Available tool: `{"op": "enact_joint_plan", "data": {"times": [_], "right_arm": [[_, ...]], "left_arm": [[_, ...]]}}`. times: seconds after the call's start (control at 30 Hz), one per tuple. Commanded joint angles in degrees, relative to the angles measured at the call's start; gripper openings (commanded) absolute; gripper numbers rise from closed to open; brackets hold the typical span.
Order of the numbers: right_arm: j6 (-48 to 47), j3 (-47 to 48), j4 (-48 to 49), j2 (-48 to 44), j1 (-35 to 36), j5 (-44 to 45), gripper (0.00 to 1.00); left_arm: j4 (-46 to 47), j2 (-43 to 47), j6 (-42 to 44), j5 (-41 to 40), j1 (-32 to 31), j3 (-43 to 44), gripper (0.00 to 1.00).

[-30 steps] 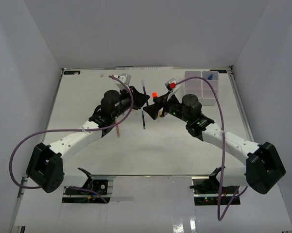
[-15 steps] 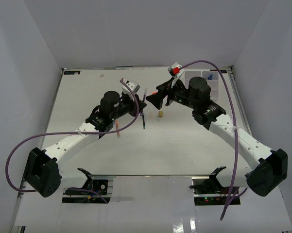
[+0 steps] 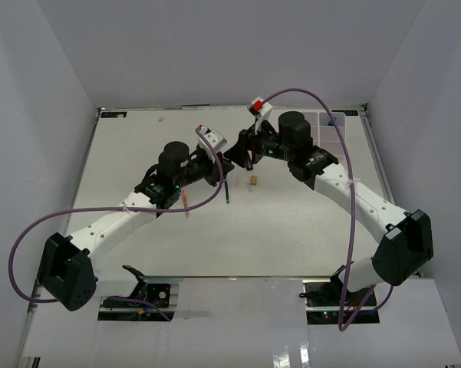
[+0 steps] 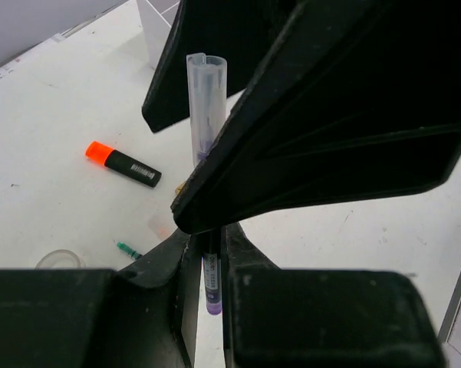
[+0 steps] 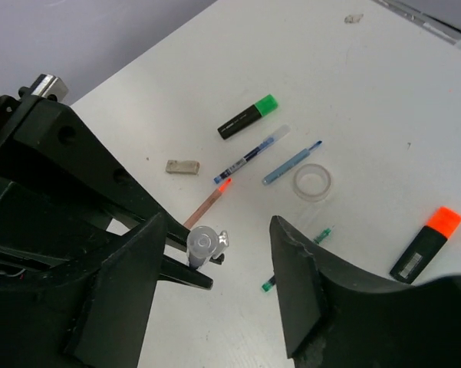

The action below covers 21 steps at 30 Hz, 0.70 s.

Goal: Sort the stationery into containers
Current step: Place the pen in the storage box.

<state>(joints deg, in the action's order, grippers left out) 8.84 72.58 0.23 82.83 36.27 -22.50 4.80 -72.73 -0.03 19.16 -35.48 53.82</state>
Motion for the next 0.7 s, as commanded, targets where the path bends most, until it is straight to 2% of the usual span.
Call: {"op": "enact_joint_plan", "data": {"times": [0.0,0.03,0.1,0.13,0.2,0.23,0.33,0.37,0.47,0.5,0.6,0.67], "right_arm": [[0.6,2.9,0.6,-0.3,-0.1,-0.9,0.61],[0.6,2.8,0.6,-0.3,-0.1,-1.1,0.55],[0.6,2.7,0.7,-0.3,-0.1,-1.7,0.49],[0.4,2.6,0.7,-0.3,-0.1,-1.7,0.4],[0.3,2.2,0.7,-0.3,-0.1,-1.6,0.29],[0.3,2.0,0.7,-0.3,-0.1,-1.6,0.21],[0.3,1.7,0.8,-0.2,-0.2,-1.6,0.08],[0.3,1.6,0.8,-0.1,-0.5,-1.5,0.08],[0.3,1.3,1.0,0.1,-1.9,-1.0,0.08],[0.3,1.3,0.8,0.0,-2.5,-0.2,0.08],[-0.8,1.6,0.7,-0.1,-5.8,2.2,0.08],[-1.8,2.0,0.6,0.0,-9.0,4.3,0.08]], "left_arm": [[1.7,0.4,1.9,1.7,-0.2,1.8,0.06],[1.8,0.3,1.8,1.8,-0.2,1.9,0.06],[2.1,0.0,1.6,1.8,-0.2,1.9,0.06],[2.1,-0.1,1.4,1.8,-0.2,2.0,0.06],[2.5,-0.4,1.2,2.0,-0.2,2.1,0.07],[2.6,-0.8,1.1,2.0,-0.1,2.0,0.08],[2.5,-1.4,0.7,1.3,-0.2,2.3,0.17],[2.6,-1.4,0.6,1.0,-0.2,2.2,0.2],[2.9,-1.4,0.5,0.2,-0.2,2.0,0.38],[2.9,-1.3,-0.7,-0.3,-0.2,1.9,0.56],[2.4,-0.9,-2.0,-3.6,-0.2,1.9,0.82],[1.7,-0.7,-2.9,-6.6,-0.1,1.8,0.88]]}}
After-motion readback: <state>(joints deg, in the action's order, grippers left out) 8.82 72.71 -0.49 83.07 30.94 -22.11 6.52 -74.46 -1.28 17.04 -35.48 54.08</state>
